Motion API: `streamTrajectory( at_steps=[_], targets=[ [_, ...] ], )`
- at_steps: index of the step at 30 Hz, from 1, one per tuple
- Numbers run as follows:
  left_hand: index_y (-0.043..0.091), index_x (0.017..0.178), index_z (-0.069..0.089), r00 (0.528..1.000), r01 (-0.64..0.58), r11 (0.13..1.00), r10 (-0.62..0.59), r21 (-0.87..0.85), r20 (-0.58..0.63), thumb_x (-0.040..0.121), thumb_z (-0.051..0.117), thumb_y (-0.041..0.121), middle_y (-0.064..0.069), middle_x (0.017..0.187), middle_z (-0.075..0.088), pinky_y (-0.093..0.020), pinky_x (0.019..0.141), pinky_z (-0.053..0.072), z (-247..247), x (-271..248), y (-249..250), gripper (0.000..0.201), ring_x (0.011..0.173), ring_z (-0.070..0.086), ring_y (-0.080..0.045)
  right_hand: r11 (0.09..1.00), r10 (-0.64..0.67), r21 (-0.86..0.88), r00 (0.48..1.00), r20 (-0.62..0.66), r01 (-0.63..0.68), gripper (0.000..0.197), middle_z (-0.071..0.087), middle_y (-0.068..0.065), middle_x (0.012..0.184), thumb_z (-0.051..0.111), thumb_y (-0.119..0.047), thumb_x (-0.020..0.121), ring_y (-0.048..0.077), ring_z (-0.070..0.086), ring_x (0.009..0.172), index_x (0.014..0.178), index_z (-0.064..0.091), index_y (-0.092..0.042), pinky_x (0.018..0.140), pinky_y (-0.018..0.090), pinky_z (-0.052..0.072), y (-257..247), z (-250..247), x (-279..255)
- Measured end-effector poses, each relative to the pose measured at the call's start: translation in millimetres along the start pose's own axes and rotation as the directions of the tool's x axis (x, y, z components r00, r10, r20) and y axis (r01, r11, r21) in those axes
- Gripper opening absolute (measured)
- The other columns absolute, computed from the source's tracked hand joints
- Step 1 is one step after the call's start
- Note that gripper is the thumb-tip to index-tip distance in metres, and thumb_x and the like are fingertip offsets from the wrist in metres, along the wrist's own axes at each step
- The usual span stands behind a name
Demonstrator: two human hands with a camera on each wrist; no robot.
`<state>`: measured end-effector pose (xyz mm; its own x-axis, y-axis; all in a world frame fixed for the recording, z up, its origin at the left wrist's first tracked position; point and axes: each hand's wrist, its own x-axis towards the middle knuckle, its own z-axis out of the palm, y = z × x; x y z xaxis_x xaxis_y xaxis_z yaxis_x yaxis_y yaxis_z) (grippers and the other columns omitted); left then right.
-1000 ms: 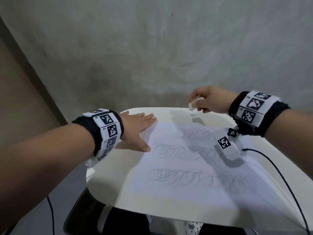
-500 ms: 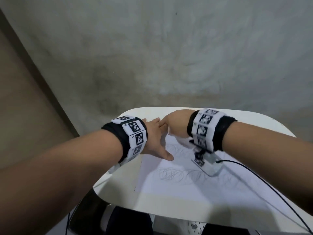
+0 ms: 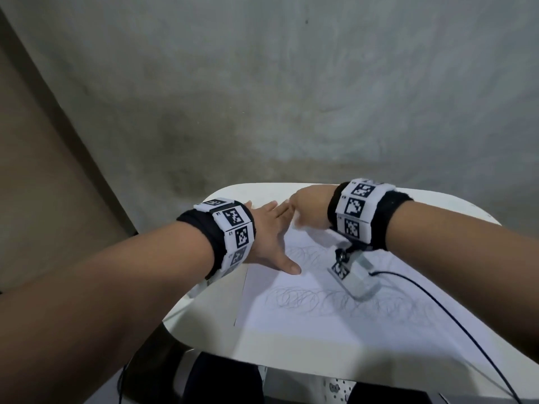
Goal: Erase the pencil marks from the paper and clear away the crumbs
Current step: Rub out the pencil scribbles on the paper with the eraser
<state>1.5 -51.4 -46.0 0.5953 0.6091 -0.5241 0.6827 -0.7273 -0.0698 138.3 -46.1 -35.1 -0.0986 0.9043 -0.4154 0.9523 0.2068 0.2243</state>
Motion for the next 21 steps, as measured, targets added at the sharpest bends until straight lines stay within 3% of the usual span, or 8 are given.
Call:
streamTrajectory(
  at_steps=[2, 6, 10, 13, 15, 17, 19, 21],
  targets=[
    [0.019, 0.153, -0.021, 1.0, 0.01, 1.0, -0.01, 0.006, 0.013, 0.076, 0.046, 0.085, 0.005, 0.162, -0.024, -0.056, 0.12, 0.002, -0.8, -0.6, -0.4, 0.122, 0.151, -0.013, -0.017, 0.997, 0.049, -0.05, 0.994, -0.102, -0.054, 0.015, 0.059, 0.0, 0.073, 0.056, -0.021, 0.091, 0.018, 0.051, 0.06, 0.08, 0.06, -0.01, 0.055, 0.025, 0.043, 5.9, -2.5, -5.9],
    [0.02, 0.156, -0.013, 1.0, 0.01, 1.0, -0.01, -0.009, 0.014, 0.075, 0.048, 0.084, 0.006, 0.163, -0.018, -0.057, 0.119, 0.001, -1.4, -0.3, -0.4, 0.12, 0.151, -0.012, -0.017, 0.999, -0.021, 0.037, 0.999, 0.045, 0.02, 0.017, 0.062, 0.009, 0.108, 0.048, -0.013, 0.098, 0.023, 0.058, 0.099, 0.111, 0.057, -0.008, 0.078, 0.032, 0.042, -1.7, 1.5, -5.0],
    [0.021, 0.152, -0.025, 0.999, 0.012, 1.0, -0.011, -0.003, 0.031, 0.074, 0.046, 0.086, 0.006, 0.16, -0.028, -0.055, 0.12, -0.001, -0.8, -0.1, -1.6, 0.124, 0.15, -0.015, -0.016, 0.999, 0.031, -0.037, 0.996, -0.082, -0.034, 0.014, 0.058, -0.004, 0.08, 0.057, -0.021, 0.091, 0.023, 0.061, 0.08, 0.103, 0.058, -0.013, 0.072, 0.031, 0.051, 10.8, -3.5, -21.1],
    [0.023, 0.152, -0.025, 0.999, 0.015, 1.0, -0.015, 0.0, 0.038, 0.074, 0.047, 0.086, 0.005, 0.16, -0.028, -0.056, 0.12, -0.002, -0.4, 2.1, -1.8, 0.124, 0.15, -0.016, -0.016, 0.999, -0.019, 0.037, 1.0, -0.023, 0.02, 0.026, 0.064, 0.004, 0.1, 0.054, -0.02, 0.094, 0.026, 0.061, 0.091, 0.117, 0.059, -0.012, 0.068, 0.028, 0.042, 3.4, 1.4, -23.9],
    [0.022, 0.151, -0.026, 0.999, 0.016, 1.0, -0.016, 0.003, 0.045, 0.074, 0.046, 0.086, 0.006, 0.159, -0.03, -0.056, 0.12, -0.001, -0.6, 2.0, -1.5, 0.124, 0.15, -0.016, -0.015, 1.0, 0.024, -0.009, 1.0, -0.012, -0.024, 0.019, 0.064, 0.0, 0.093, 0.053, -0.021, 0.094, 0.022, 0.056, 0.082, 0.109, 0.06, -0.011, 0.061, 0.025, 0.042, 7.3, -0.8, -21.4],
    [0.021, 0.151, -0.026, 0.999, 0.019, 1.0, -0.019, 0.002, 0.046, 0.075, 0.046, 0.085, 0.007, 0.159, -0.03, -0.055, 0.12, -0.001, -1.8, 0.2, -0.1, 0.123, 0.15, -0.016, -0.015, 0.997, 0.071, -0.024, 0.996, -0.062, -0.073, 0.012, 0.06, -0.005, 0.085, 0.056, -0.021, 0.091, 0.023, 0.056, 0.079, 0.102, 0.056, -0.018, 0.069, 0.028, 0.049, 11.7, -0.5, -21.2],
    [0.022, 0.153, -0.022, 0.999, 0.025, 1.0, -0.025, 0.002, 0.046, 0.076, 0.048, 0.084, 0.006, 0.16, -0.029, -0.056, 0.12, -0.001, -2.4, -0.2, 0.9, 0.121, 0.15, -0.016, -0.015, 0.998, 0.016, 0.058, 0.998, -0.054, -0.012, 0.024, 0.064, -0.001, 0.097, 0.058, -0.022, 0.09, 0.027, 0.062, 0.091, 0.114, 0.059, -0.02, 0.077, 0.032, 0.05, 7.7, 4.0, -21.8],
    [0.023, 0.153, -0.022, 0.999, 0.022, 1.0, -0.022, 0.0, 0.047, 0.075, 0.047, 0.085, 0.006, 0.16, -0.029, -0.055, 0.12, -0.001, -2.1, -0.3, 0.4, 0.121, 0.15, -0.016, -0.015, 0.998, -0.007, 0.063, 1.0, -0.024, 0.009, 0.025, 0.066, 0.003, 0.11, 0.058, -0.023, 0.09, 0.025, 0.064, 0.095, 0.114, 0.06, -0.017, 0.072, 0.03, 0.049, 7.6, 4.4, -21.7]
  ],
)
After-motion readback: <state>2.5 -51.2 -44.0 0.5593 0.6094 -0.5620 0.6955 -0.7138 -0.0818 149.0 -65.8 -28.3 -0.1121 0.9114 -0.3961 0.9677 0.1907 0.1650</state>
